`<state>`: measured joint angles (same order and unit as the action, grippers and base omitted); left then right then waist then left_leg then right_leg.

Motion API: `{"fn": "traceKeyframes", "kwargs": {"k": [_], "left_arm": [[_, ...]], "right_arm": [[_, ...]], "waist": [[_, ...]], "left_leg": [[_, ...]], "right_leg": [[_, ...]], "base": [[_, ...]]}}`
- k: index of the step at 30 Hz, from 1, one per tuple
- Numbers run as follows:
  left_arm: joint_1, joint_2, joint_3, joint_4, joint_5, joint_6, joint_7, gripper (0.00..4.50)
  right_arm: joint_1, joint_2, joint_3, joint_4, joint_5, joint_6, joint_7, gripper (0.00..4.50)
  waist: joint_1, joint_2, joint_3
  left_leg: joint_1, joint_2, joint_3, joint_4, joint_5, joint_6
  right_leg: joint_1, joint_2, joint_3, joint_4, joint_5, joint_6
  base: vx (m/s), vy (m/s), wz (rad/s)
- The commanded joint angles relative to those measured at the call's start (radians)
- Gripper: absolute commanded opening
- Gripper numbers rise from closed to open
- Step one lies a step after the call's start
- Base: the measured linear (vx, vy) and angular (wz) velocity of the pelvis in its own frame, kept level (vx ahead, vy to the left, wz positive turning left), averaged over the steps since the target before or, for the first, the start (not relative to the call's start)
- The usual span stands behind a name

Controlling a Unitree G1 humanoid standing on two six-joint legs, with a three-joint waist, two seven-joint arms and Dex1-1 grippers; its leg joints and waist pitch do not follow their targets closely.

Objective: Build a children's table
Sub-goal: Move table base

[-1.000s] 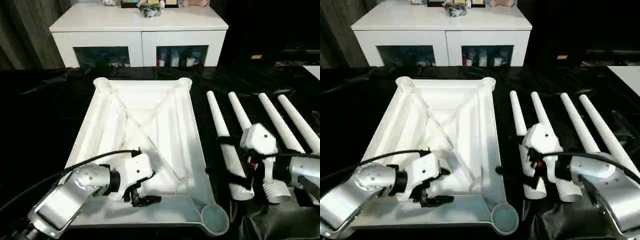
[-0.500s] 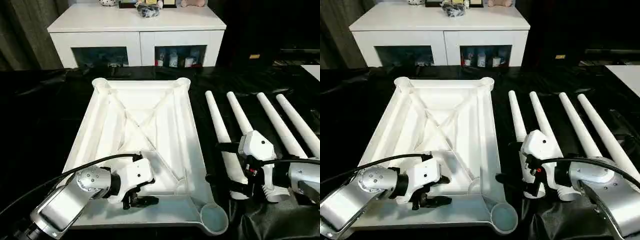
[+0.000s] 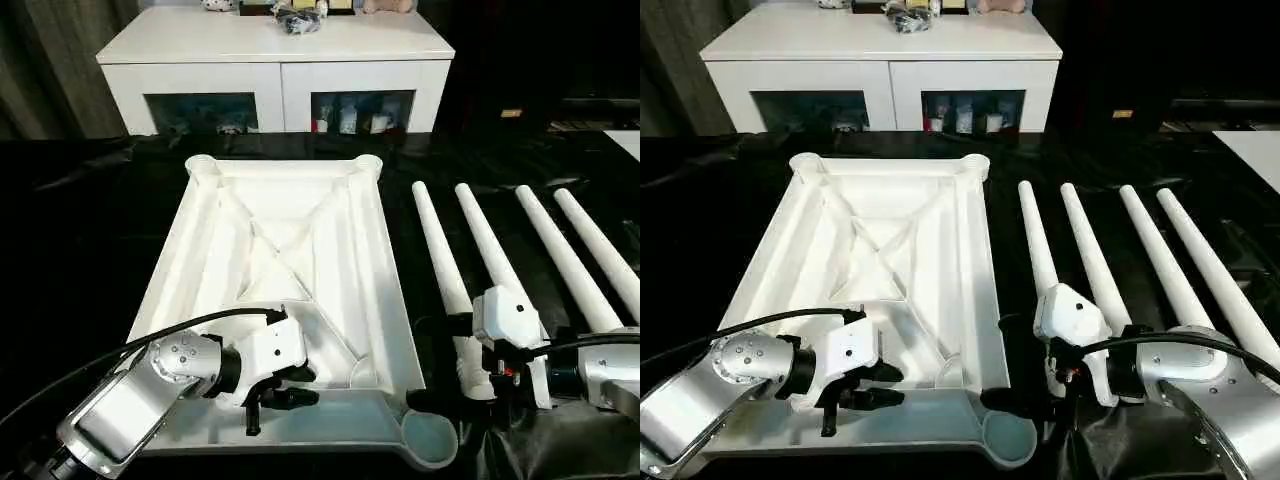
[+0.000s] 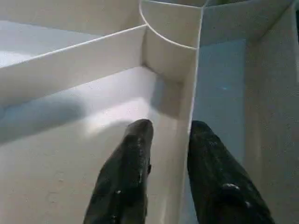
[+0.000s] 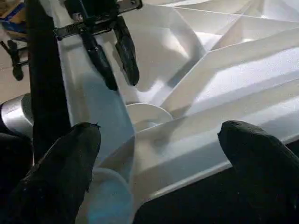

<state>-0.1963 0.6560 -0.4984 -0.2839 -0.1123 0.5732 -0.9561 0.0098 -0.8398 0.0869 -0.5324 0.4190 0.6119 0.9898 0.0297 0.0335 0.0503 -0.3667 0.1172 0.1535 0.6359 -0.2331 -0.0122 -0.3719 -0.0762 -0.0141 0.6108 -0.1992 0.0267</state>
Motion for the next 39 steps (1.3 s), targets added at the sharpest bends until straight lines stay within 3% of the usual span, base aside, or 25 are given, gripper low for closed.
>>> {"fn": "traceKeyframes", "kwargs": {"k": [1, 7, 14, 18, 23, 27, 33, 39], "left_arm": [[-0.010, 0.012, 0.002, -0.017, 0.011, 0.003, -0.007, 1.00], [-0.013, 0.038, -0.034, -0.012, 0.047, 0.003, -0.021, 0.54], [-0.011, 0.039, -0.049, 0.001, 0.075, 0.010, -0.009, 0.04], [-0.021, -0.014, 0.004, 0.047, 0.092, 0.032, 0.088, 0.04], [-0.037, -0.038, 0.047, 0.110, 0.131, 0.028, 0.173, 0.04], [-0.045, -0.040, 0.060, 0.133, 0.149, 0.018, 0.205, 0.04], [-0.047, -0.048, 0.065, 0.154, 0.161, -0.004, 0.228, 0.04], [-0.053, -0.047, 0.074, 0.197, 0.187, 0.003, 0.262, 0.04]], "right_arm": [[-0.004, -0.016, 0.004, 0.000, -0.010, -0.002, 0.004, 4.50], [-0.006, -0.020, 0.020, 0.001, -0.021, -0.004, 0.000, 4.50], [-0.007, -0.017, 0.027, -0.001, -0.027, -0.002, -0.008, 4.50], [-0.033, 0.014, 0.015, 0.038, -0.064, -0.027, -0.066, 4.50], [-0.072, 0.043, 0.013, 0.092, -0.122, -0.065, -0.121, 4.50], [-0.094, 0.061, 0.013, 0.117, -0.141, -0.072, -0.155, 4.50], [-0.117, 0.078, 0.026, 0.158, -0.201, -0.099, -0.208, 4.50], [-0.176, 0.129, 0.026, 0.224, -0.261, -0.024, -0.334, 4.50]], "waist": [[-0.004, -0.009, -0.035], [-0.005, -0.009, -0.034], [-0.005, -0.010, -0.035], [-0.012, -0.009, -0.035], [-0.028, -0.015, -0.033], [-0.039, -0.015, -0.037], [-0.041, -0.016, -0.041], [-0.042, -0.020, -0.041]], "left_leg": [[0.012, 0.101, -0.049, -0.113, -0.356, -0.010], [0.012, 0.101, -0.051, -0.115, -0.360, -0.014], [0.011, 0.102, -0.049, -0.115, -0.349, -0.008], [0.010, 0.101, -0.049, -0.113, -0.350, -0.017], [0.006, 0.095, -0.054, -0.110, -0.377, -0.018], [-0.003, 0.095, -0.056, -0.111, -0.343, -0.008], [0.000, 0.097, -0.048, -0.107, -0.284, 0.025], [0.001, 0.094, -0.043, -0.105, -0.242, 0.037]], "right_leg": [[0.012, -0.078, 0.043, -0.086, -0.374, -0.216], [0.010, -0.078, 0.043, -0.087, -0.381, -0.204], [0.012, -0.079, 0.043, -0.086, -0.354, -0.217], [0.011, -0.079, 0.042, -0.085, -0.350, -0.226], [0.009, -0.080, 0.041, -0.092, -0.450, -0.200], [0.016, -0.077, 0.038, -0.085, -0.382, -0.208], [0.017, -0.077, 0.039, -0.081, -0.287, -0.249], [0.019, -0.074, 0.038, -0.077, -0.253, -0.271]], "base": [[0.000, 0.000, 0.00], [0.000, 0.000, 0.00], [0.000, 0.000, 0.00], [0.000, 0.000, 0.00], [0.000, 0.000, 0.00], [0.000, 0.000, 0.00], [0.000, 0.000, 0.00], [0.000, 0.000, 0.00]]}}
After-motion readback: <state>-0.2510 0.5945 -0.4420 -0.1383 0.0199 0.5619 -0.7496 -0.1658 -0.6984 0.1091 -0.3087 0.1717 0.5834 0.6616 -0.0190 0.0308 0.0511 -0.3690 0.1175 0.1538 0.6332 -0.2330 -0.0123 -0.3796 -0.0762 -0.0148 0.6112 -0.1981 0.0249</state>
